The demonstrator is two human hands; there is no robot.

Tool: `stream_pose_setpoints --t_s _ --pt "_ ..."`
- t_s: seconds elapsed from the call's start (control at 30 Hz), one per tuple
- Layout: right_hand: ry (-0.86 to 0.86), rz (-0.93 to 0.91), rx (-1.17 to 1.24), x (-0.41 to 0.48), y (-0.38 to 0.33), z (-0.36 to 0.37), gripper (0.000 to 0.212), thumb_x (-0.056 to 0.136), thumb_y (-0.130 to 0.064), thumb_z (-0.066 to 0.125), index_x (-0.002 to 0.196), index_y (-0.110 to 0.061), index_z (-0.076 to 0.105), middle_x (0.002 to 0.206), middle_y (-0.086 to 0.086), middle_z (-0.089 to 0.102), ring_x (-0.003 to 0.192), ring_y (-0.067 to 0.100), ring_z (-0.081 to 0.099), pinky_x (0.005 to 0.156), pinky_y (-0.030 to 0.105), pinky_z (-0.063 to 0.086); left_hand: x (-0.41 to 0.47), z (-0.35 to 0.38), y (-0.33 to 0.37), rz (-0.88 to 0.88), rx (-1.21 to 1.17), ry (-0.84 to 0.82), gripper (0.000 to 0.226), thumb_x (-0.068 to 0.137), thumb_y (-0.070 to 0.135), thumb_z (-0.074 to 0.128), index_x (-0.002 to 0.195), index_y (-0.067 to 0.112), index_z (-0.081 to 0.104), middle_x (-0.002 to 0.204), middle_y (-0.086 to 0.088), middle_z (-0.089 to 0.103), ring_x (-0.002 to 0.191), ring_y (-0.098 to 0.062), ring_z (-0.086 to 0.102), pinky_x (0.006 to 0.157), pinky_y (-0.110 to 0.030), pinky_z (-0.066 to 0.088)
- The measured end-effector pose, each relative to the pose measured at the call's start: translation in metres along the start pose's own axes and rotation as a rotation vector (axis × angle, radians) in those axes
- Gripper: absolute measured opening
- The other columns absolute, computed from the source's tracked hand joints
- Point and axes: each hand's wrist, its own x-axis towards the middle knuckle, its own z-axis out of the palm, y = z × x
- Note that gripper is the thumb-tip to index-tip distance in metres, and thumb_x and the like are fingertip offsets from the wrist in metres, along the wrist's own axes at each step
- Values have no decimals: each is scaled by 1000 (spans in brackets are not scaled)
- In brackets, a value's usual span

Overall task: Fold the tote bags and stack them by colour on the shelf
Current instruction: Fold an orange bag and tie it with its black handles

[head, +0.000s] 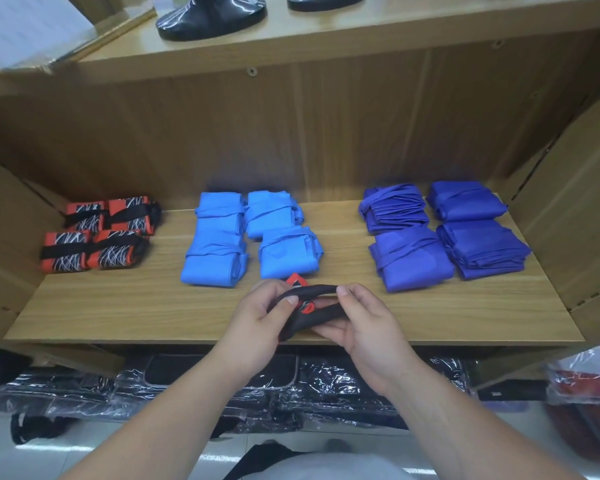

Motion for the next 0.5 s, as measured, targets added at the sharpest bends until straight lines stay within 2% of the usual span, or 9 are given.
stream_pose_setpoints --t_s 0.13,0.2,0.27,0.37,0.5 --pt "24 -29 -17 7 7 8 18 104 -17 51 102 1 55 106 27 69 113 45 65 101 55 53 -9 -3 6 -70 -238 30 18 104 8 49 105 -3 63 88 -10 68 77 -17 56 63 -16 45" --pt "40 -64 -58 10 9 13 17 104 -17 52 100 0 54 114 34 64 117 48 61 103 56 51 -13 -1 6 -55 -291 63 19 104 4 46 104 -2 64 87 -6 72 76 -11 62 66 -13 49" --pt "67 -84 -128 12 10 17 14 104 -15 52 96 -4 55 110 32 65 116 47 60 102 55 51 -16 1 6 -40 -293 111 20 103 2 46 98 1 65 87 -3 74 80 -7 65 71 -13 49" --pt "86 -110 -185 11 10 21 14 104 -13 53 91 -9 56 95 19 68 101 42 67 99 55 53 -19 4 -1 -32 -278 165 21 101 -4 47 97 5 66 93 0 75 85 -7 67 76 -14 49" --pt "68 -116 -179 10 10 22 13 102 -10 56 89 -9 57 97 26 68 94 35 66 95 55 55 -21 2 -2 -8 -200 198 33 98 -8 47 99 12 73 101 0 75 96 -8 67 80 -10 45"
